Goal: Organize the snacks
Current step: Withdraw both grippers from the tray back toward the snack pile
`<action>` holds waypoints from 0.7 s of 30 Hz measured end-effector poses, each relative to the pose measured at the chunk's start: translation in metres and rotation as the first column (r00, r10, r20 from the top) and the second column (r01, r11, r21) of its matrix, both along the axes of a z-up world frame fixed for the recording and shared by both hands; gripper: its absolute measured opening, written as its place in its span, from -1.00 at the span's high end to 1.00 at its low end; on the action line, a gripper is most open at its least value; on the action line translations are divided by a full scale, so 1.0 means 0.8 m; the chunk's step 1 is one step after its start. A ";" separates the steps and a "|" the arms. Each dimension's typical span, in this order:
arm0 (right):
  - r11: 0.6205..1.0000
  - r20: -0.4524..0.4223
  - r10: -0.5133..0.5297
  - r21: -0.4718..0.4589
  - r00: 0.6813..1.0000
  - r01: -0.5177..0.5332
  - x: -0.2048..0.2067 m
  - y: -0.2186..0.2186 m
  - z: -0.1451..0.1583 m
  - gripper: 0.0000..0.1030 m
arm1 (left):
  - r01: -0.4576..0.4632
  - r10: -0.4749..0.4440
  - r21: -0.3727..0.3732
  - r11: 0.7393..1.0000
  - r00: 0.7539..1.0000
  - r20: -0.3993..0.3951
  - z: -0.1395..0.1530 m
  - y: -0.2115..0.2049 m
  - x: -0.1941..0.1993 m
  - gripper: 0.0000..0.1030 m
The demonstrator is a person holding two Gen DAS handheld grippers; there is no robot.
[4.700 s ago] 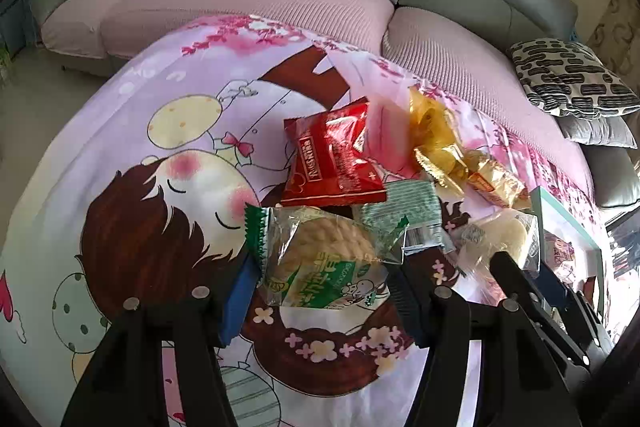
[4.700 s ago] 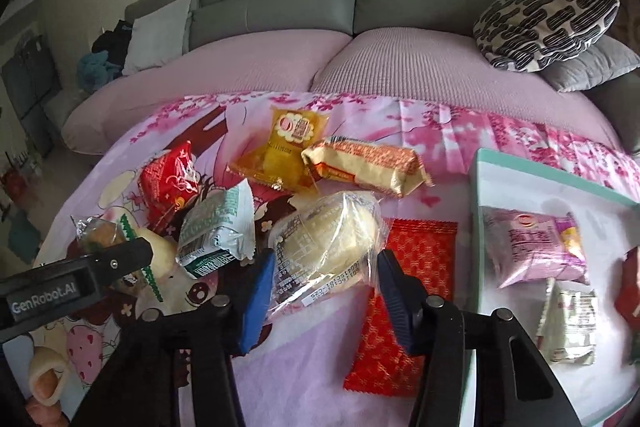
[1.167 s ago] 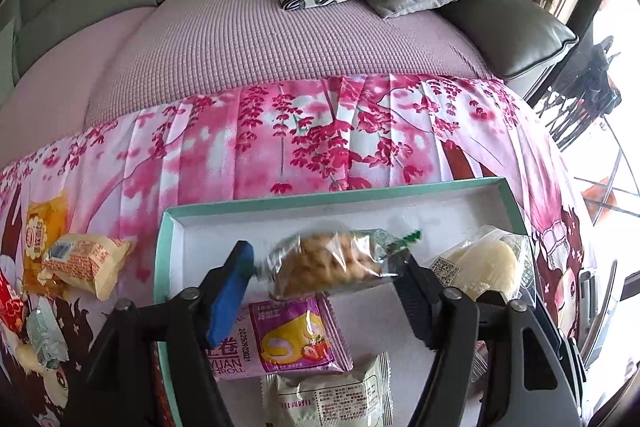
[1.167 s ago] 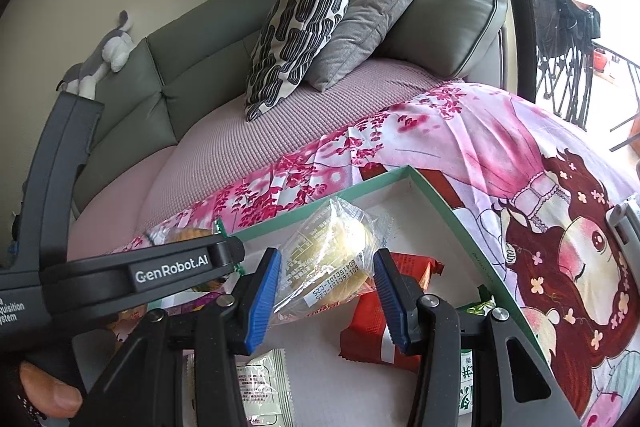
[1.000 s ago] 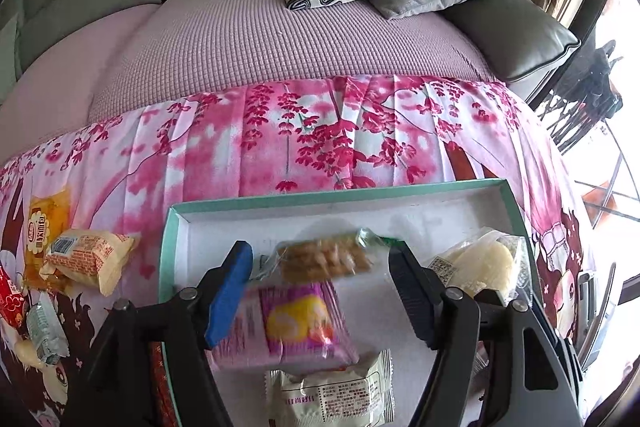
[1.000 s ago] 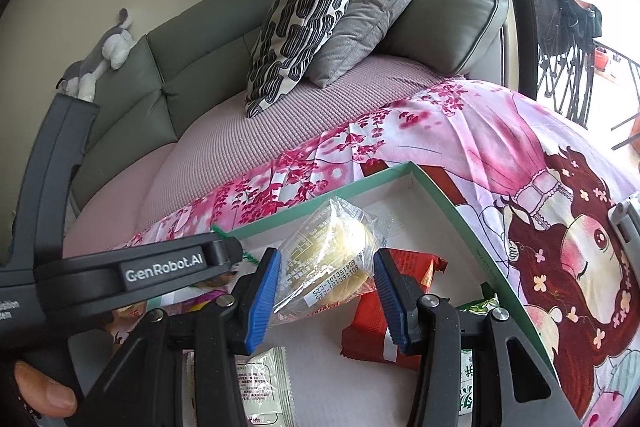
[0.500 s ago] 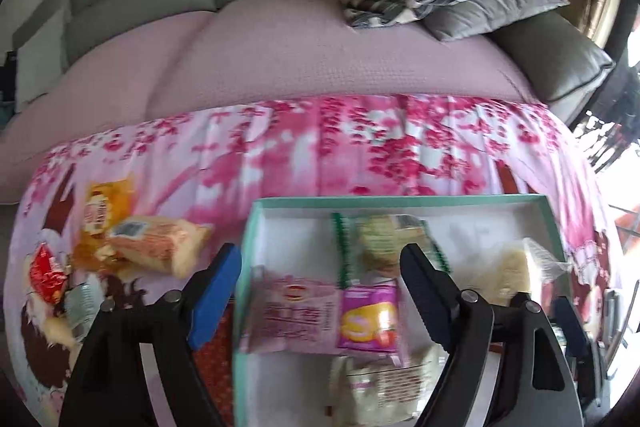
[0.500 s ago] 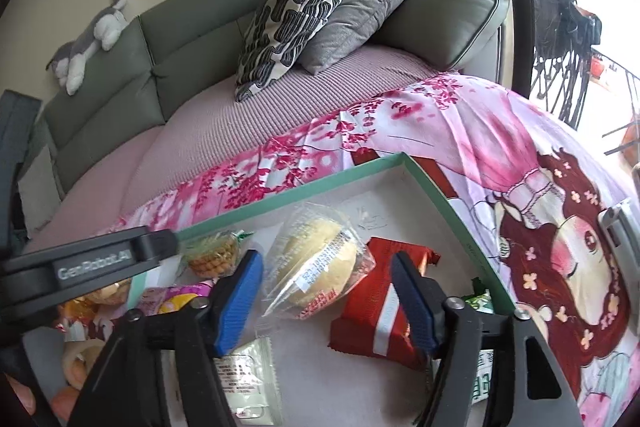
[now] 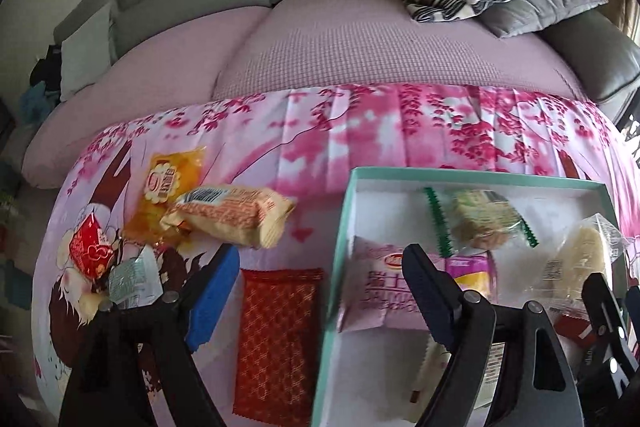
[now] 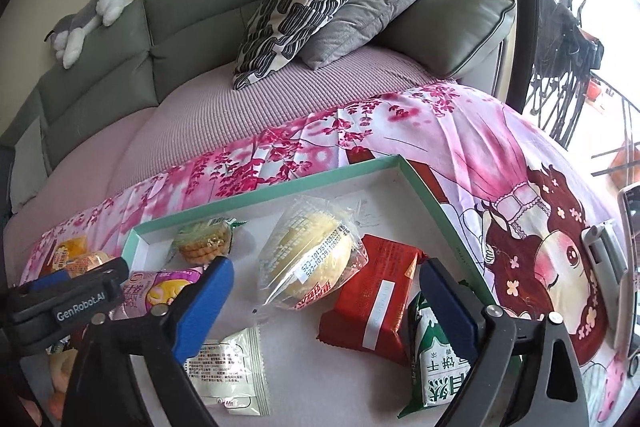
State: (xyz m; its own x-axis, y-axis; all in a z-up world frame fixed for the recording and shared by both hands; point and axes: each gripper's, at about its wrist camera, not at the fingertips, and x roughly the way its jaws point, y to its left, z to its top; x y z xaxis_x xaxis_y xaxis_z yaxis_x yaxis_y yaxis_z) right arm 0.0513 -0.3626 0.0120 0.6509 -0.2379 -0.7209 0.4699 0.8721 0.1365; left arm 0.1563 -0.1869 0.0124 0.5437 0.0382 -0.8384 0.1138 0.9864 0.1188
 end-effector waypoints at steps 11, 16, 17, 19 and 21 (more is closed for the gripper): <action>1.000 0.014 0.008 0.002 1.000 -0.008 -0.001 0.001 0.002 -1.00 | -0.028 0.028 -0.015 0.999 0.999 0.017 -0.002 0.015 -0.004 -0.98; 1.000 0.006 0.003 0.008 1.000 -0.003 -0.001 0.000 0.001 -1.00 | -0.026 0.026 -0.024 0.999 1.000 0.011 -0.004 0.017 -0.005 -0.98; 1.000 0.003 0.004 0.011 1.000 -0.004 -0.001 0.001 0.000 -1.00 | -0.024 0.024 -0.029 0.999 1.000 0.011 -0.003 0.017 -0.006 -0.98; 1.000 -0.002 0.009 0.015 1.000 -0.009 0.001 0.003 -0.001 -1.00 | -0.018 0.019 -0.039 0.999 1.000 0.013 -0.003 0.017 -0.008 -0.98; 1.000 -0.011 0.019 0.012 1.000 -0.019 0.002 0.006 -0.001 -1.00 | -0.008 0.008 -0.042 0.999 1.000 0.014 -0.002 0.017 -0.011 -0.98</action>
State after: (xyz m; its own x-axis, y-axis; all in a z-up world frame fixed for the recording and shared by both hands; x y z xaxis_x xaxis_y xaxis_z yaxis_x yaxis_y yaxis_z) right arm 0.0531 -0.3576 0.0113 0.6473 -0.2171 -0.7307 0.4546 0.8794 0.1415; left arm 0.1474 -0.1729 0.0108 0.5550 0.0076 -0.8318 0.1047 0.9914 0.0790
